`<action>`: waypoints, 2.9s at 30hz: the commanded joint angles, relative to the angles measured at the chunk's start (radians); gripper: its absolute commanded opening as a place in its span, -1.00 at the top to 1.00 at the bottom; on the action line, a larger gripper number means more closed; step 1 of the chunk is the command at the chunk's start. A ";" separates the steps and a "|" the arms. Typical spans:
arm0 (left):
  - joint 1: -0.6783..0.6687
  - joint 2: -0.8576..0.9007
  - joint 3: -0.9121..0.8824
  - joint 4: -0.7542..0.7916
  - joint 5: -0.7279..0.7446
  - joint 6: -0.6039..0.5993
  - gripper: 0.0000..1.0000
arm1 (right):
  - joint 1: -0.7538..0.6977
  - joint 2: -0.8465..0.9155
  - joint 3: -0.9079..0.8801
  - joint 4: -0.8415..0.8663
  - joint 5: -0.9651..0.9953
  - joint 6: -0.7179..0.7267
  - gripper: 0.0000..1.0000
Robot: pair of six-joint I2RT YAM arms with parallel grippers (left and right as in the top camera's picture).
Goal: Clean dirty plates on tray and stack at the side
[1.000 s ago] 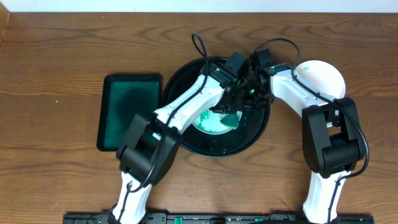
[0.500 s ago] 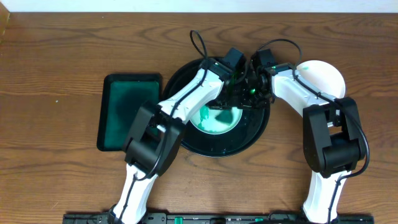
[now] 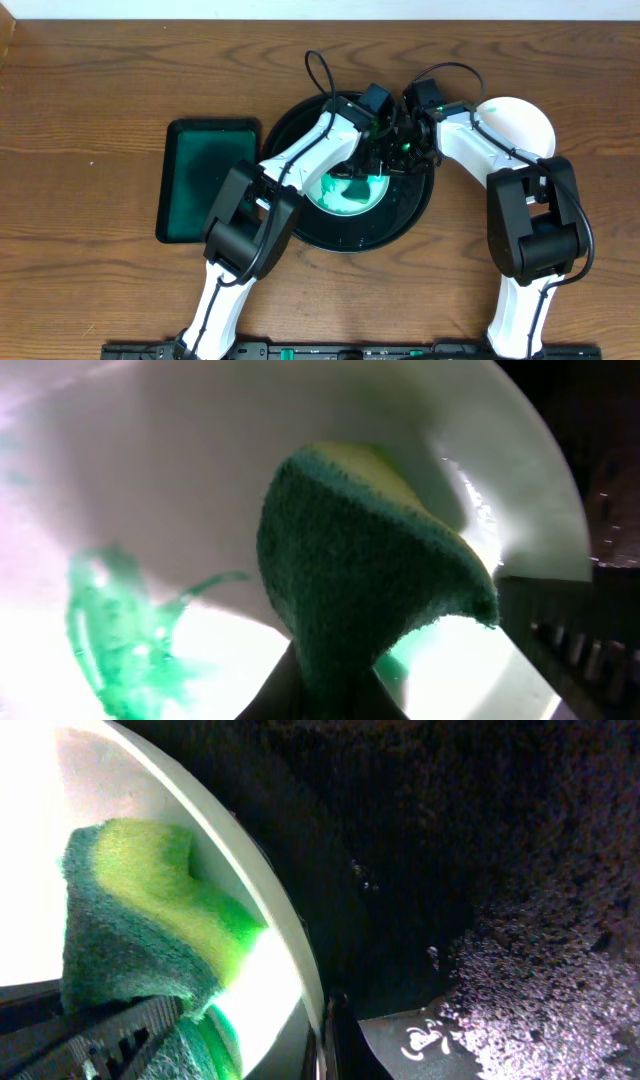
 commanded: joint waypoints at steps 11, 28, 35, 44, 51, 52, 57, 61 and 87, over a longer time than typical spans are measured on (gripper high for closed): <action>0.111 0.064 -0.051 -0.120 -0.428 -0.004 0.86 | 0.019 0.036 -0.029 -0.019 0.032 -0.005 0.97; 0.118 -0.028 -0.048 -0.156 -0.577 -0.053 0.86 | 0.019 0.036 -0.029 -0.023 0.032 -0.004 0.97; 0.113 -0.118 -0.049 -0.171 -0.580 -0.069 0.86 | 0.019 0.036 -0.029 -0.023 0.032 -0.005 0.98; 0.074 -0.123 -0.049 -0.145 -0.237 0.022 0.86 | 0.018 0.036 -0.029 -0.023 0.033 -0.005 0.97; 0.026 -0.122 -0.050 -0.055 -0.021 0.080 0.86 | 0.018 0.036 -0.029 -0.027 0.033 -0.005 0.97; 0.020 -0.121 -0.050 -0.043 -0.010 0.079 0.86 | 0.018 0.036 -0.029 -0.028 0.032 -0.005 0.98; 0.011 -0.099 -0.051 0.013 0.017 0.063 0.85 | 0.018 0.036 -0.029 -0.034 0.032 -0.005 0.97; 0.018 -0.055 -0.051 0.056 0.076 0.064 0.85 | 0.018 0.036 -0.029 -0.040 0.033 -0.005 0.97; 0.246 0.058 -0.051 0.101 -0.252 0.041 0.85 | 0.018 0.036 -0.029 -0.060 0.033 0.003 0.98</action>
